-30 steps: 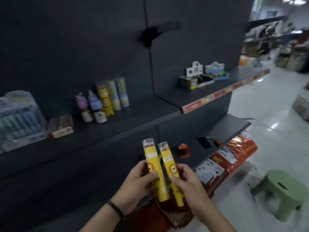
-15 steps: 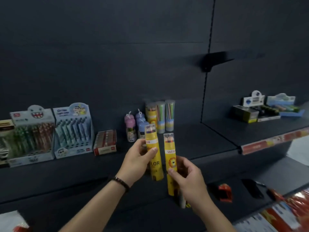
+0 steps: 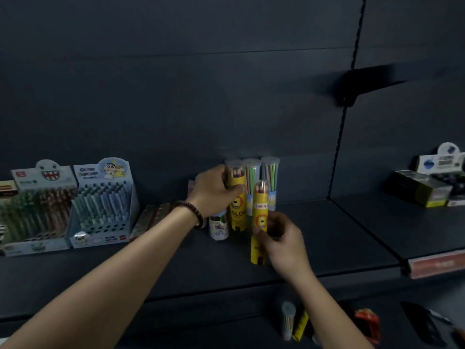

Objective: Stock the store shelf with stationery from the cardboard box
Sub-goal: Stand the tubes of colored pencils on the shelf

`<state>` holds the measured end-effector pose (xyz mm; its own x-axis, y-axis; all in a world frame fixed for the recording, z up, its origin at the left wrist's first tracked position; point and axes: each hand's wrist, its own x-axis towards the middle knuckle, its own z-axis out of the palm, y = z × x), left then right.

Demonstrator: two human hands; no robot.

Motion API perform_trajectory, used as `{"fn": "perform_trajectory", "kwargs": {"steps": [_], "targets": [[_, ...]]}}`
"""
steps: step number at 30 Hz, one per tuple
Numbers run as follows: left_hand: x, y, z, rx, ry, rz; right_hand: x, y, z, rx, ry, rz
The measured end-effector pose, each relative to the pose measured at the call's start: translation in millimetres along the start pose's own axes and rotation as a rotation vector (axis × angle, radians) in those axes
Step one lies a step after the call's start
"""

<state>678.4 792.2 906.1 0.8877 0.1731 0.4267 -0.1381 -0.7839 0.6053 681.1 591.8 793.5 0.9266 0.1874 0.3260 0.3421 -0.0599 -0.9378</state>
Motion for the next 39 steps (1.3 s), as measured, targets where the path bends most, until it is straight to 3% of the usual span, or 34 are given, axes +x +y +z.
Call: {"fn": "perform_trajectory", "kwargs": {"steps": [5, 9, 26, 32, 39], "targets": [[17, -6, 2, -0.066, -0.025, 0.122, 8, 10, 5, -0.045, -0.006, 0.008], [23, -13, 7, 0.014, -0.023, 0.213, 8, 13, 11, -0.064, -0.007, -0.003], [32, -31, 6, 0.196, -0.025, 0.280, 18, 21, 28, -0.118, -0.007, -0.137], [38, -27, -13, 0.249, -0.095, 0.265, 24, 22, 39, -0.141, -0.008, -0.178], [41, -34, -14, 0.199, -0.091, 0.262, 29, 19, 49, -0.227, 0.056, -0.190]]}}
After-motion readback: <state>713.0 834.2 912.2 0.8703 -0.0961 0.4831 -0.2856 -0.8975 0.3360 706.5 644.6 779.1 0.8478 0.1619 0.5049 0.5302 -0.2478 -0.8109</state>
